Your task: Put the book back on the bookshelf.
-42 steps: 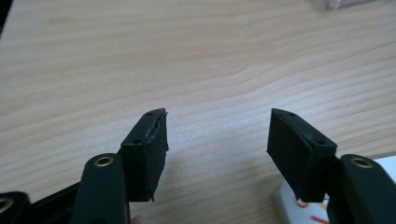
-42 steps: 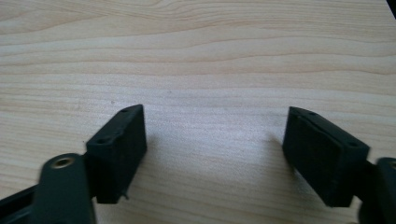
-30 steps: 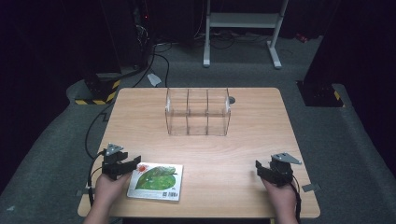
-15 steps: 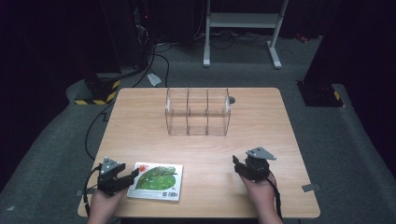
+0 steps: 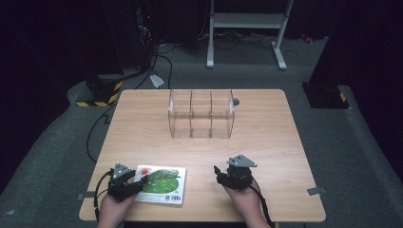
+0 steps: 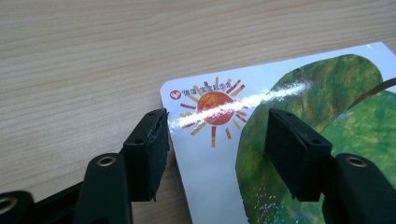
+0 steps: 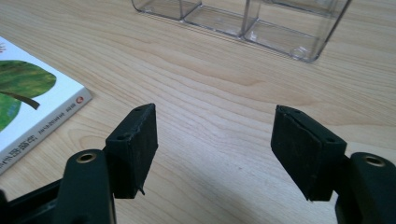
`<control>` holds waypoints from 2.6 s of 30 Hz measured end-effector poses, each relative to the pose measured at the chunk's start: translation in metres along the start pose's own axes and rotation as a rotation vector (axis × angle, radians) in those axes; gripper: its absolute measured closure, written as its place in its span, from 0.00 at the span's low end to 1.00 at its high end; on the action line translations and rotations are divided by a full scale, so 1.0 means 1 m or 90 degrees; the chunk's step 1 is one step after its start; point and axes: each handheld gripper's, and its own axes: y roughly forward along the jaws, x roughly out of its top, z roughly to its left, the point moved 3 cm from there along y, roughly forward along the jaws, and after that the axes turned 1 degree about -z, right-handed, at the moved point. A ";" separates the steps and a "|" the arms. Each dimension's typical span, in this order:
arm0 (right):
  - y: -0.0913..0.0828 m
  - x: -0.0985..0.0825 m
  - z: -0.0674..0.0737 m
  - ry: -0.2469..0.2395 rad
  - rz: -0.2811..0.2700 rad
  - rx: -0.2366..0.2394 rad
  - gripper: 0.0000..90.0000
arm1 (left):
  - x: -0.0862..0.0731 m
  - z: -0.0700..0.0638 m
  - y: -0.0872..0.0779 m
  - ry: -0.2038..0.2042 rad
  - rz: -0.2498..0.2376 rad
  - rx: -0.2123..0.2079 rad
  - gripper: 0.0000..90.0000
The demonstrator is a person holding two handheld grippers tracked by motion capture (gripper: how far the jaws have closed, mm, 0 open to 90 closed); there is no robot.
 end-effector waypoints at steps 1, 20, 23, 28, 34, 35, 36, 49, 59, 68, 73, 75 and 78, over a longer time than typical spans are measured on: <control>0.001 0.000 0.001 -0.002 -0.001 0.005 0.35 | -0.001 0.000 0.000 -0.001 -0.001 -0.005 0.45; -0.004 -0.009 0.027 -0.026 -0.019 0.029 0.35 | -0.001 -0.006 0.006 0.006 -0.002 -0.049 0.44; -0.004 -0.011 0.028 -0.028 -0.017 0.031 0.35 | 0.000 -0.012 0.008 0.010 -0.002 -0.058 0.44; -0.002 -0.013 0.030 -0.017 -0.008 0.041 0.35 | 0.003 -0.024 0.016 0.019 -0.010 -0.082 0.44; 0.002 -0.016 0.037 -0.001 0.003 0.063 0.35 | 0.012 -0.039 0.024 0.061 -0.009 -0.081 0.45; 0.002 -0.016 0.037 -0.001 0.003 0.063 0.35 | 0.012 -0.039 0.024 0.064 -0.009 -0.082 0.45; 0.002 -0.016 0.039 -0.001 0.005 0.065 0.35 | 0.012 -0.038 0.023 0.061 -0.006 -0.083 0.45; 0.007 -0.027 0.061 -0.030 0.034 0.106 0.48 | 0.003 -0.020 0.002 0.019 -0.011 -0.082 0.53; 0.011 -0.031 0.073 -0.007 0.071 0.157 0.49 | -0.002 -0.022 0.005 0.011 0.001 -0.093 0.55; 0.010 -0.034 0.080 -0.004 0.083 0.175 0.49 | -0.001 -0.024 0.006 0.008 0.008 -0.116 0.66; 0.011 -0.032 0.076 -0.008 0.086 0.157 0.49 | 0.000 -0.031 0.007 0.031 0.011 -0.115 0.65; 0.012 -0.031 0.072 -0.010 0.086 0.151 0.49 | 0.001 -0.033 0.008 0.034 0.009 -0.117 0.66; 0.012 -0.030 0.068 -0.006 0.085 0.141 0.49 | 0.002 -0.037 0.010 0.036 0.009 -0.123 0.66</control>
